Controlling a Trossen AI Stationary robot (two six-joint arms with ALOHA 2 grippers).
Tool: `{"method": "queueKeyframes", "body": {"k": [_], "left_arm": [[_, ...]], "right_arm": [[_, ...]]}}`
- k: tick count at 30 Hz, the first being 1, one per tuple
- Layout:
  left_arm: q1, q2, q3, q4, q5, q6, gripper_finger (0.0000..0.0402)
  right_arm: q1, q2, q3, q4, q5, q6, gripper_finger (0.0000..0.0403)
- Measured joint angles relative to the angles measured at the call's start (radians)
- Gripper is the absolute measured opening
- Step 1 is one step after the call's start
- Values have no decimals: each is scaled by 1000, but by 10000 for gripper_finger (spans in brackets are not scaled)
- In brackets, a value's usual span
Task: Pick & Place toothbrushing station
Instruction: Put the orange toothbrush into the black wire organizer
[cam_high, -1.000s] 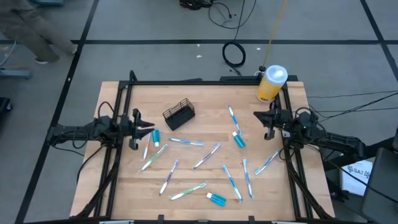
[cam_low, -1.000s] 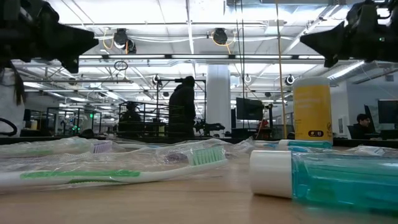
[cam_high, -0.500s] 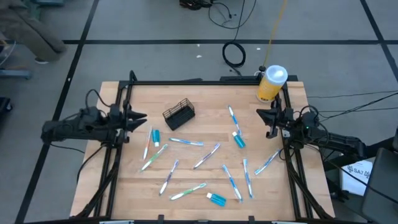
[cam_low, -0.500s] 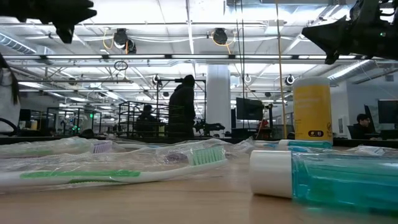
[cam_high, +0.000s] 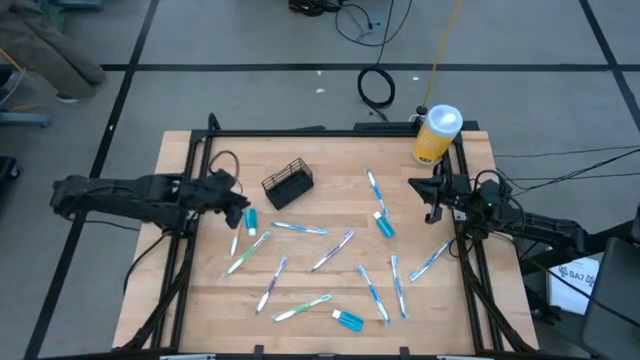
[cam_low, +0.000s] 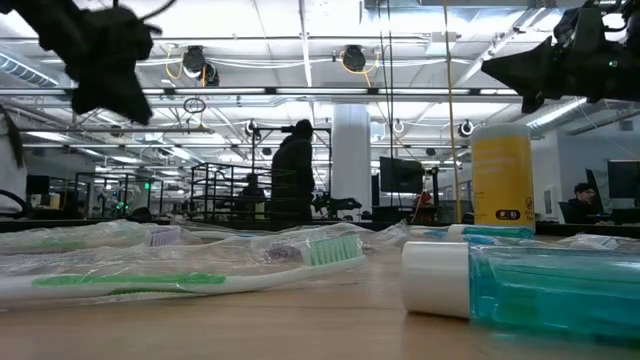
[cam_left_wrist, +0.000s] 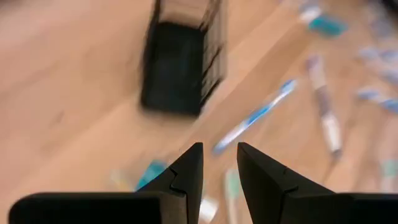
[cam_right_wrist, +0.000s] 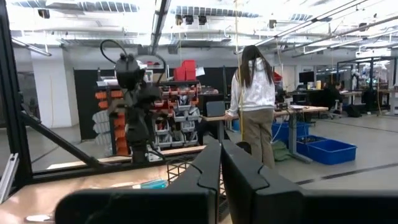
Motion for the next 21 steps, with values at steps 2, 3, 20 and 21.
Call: {"method": "queueKeyframes", "body": {"k": [2, 3, 20, 21], "left_arm": [[0, 37, 0, -59, 8, -88, 101], [0, 56, 0, -88, 17, -136, 101], [-22, 387, -1, -187, 6, -454, 101], [-22, 406, -2, -187, 6, -455, 102]], "right_arm": [[0, 0, 0, -7, 0, 0, 9], [0, 0, 0, -10, -1, 0, 9], [0, 0, 0, -53, -3, 0, 9], [0, 0, 0, -54, -3, 0, 9]]}}
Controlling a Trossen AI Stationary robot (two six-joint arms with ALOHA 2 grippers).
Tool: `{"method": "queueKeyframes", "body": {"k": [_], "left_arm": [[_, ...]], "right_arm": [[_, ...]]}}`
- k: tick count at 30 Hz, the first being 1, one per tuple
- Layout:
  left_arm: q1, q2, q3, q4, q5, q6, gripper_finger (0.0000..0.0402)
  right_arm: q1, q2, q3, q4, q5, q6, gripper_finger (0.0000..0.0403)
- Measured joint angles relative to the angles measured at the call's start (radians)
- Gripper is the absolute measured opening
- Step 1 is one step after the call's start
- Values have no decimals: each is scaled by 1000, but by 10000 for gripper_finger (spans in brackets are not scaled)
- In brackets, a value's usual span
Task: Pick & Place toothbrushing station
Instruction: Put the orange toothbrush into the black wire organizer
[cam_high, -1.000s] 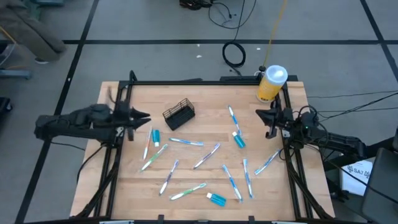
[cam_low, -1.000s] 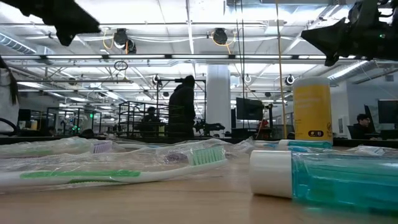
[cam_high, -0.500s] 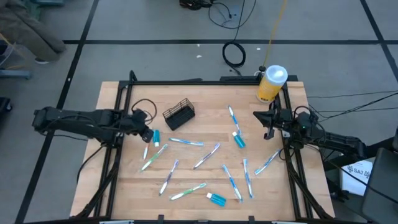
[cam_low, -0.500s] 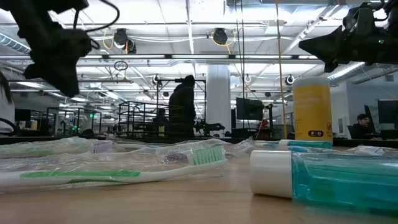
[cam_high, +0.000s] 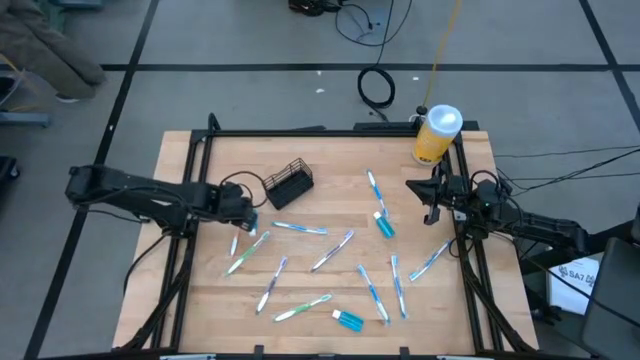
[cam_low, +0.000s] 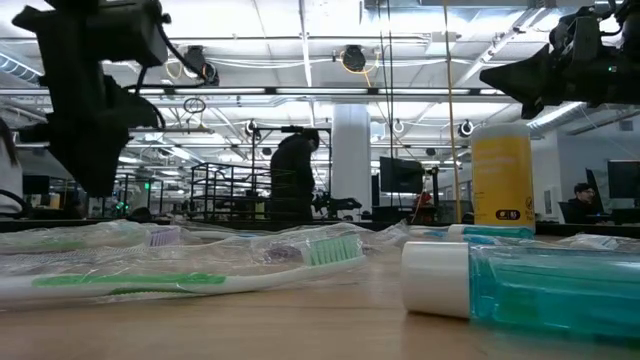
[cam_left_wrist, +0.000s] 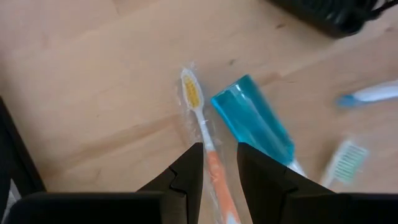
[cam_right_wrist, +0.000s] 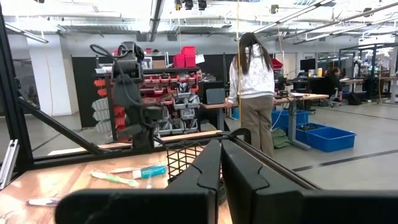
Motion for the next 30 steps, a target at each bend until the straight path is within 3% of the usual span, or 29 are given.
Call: {"method": "queueKeyframes", "body": {"k": [11, 16, 23, 30], "left_arm": [[3, 165, 0, 9, -25, -6, 102], [3, 207, 0, 34, -60, -45, 102], [20, 252, -4, 80, -14, -41, 102], [61, 276, -6, 76, -33, -17, 102]], "right_arm": [[0, 0, 0, 0, 0, 0, 9], [0, 0, 0, 0, 0, 0, 9], [0, 0, 0, -9, 0, 0, 9], [0, 0, 0, -17, 0, 0, 9]]}}
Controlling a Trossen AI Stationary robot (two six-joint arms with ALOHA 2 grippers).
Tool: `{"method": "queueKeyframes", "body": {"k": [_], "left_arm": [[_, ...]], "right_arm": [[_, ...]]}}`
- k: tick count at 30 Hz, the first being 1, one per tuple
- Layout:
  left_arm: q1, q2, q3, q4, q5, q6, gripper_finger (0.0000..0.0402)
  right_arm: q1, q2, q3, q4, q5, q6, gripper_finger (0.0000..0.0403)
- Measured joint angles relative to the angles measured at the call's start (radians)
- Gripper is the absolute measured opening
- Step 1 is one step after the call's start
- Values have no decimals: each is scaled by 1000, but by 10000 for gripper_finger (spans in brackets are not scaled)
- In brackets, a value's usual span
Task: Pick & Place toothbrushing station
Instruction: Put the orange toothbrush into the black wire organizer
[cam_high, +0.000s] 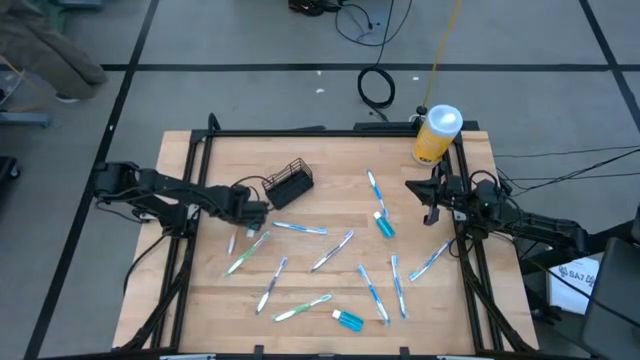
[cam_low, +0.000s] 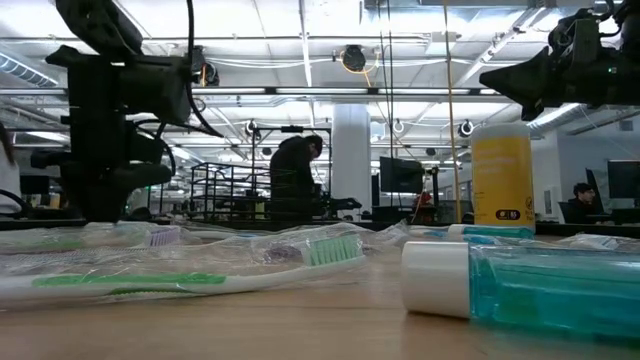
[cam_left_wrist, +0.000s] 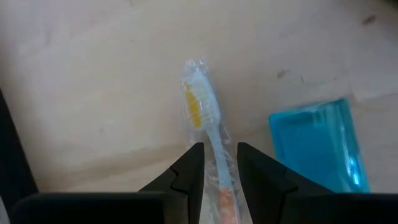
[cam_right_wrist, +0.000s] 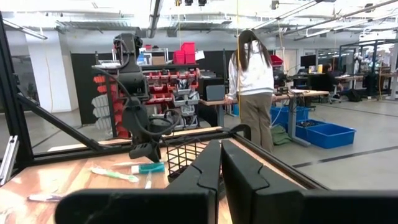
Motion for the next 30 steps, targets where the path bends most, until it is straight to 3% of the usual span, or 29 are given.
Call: {"method": "queueKeyframes", "body": {"k": [14, 23, 30], "left_arm": [[35, 51, -27, 94, -4, 39, 100], [35, 51, -29, 105, 10, 63, 10], [32, 52, -30, 106, -1, 46, 21]], "right_arm": [[0, 0, 0, -8, 0, 0, 9], [0, 0, 0, -12, 2, 0, 9], [0, 0, 0, -11, 3, 0, 9]]}}
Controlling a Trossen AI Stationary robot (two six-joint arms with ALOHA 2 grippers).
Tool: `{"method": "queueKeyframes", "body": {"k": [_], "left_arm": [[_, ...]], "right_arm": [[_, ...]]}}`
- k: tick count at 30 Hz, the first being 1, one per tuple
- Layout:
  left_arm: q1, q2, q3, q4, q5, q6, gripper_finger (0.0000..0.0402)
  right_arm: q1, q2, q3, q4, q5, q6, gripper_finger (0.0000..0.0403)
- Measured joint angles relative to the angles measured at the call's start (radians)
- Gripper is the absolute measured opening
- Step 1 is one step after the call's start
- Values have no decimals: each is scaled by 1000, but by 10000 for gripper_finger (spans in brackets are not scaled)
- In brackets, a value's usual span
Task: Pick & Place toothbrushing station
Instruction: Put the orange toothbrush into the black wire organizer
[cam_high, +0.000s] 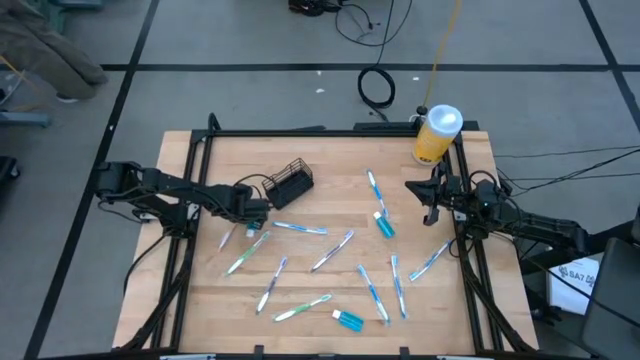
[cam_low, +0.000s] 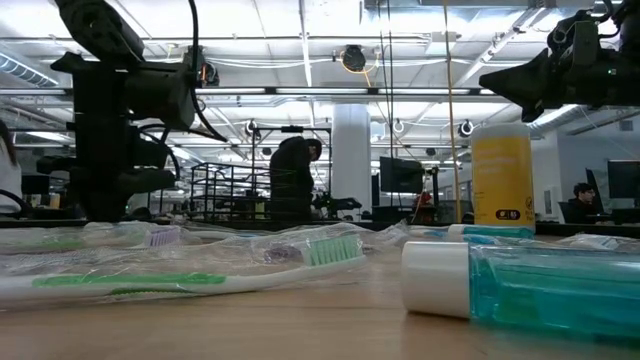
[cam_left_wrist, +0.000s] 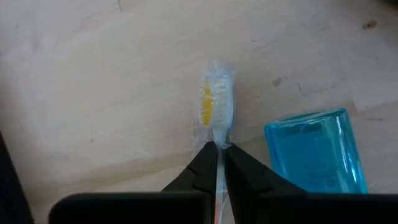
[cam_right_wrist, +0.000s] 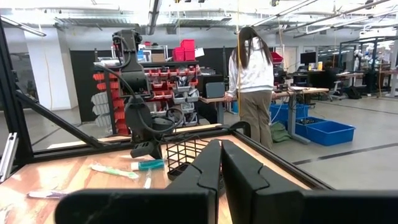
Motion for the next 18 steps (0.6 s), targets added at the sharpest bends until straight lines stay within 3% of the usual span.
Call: {"method": "queueKeyframes", "body": {"k": [7, 18], "left_arm": [[-19, -58, 28, -96, -23, 10, 11], [-91, -364, 43, -112, -177, 64, 3]], "right_arm": [[0, 0, 0, 0, 0, 0, 9], [0, 0, 0, -1, 1, 0, 9]]}}
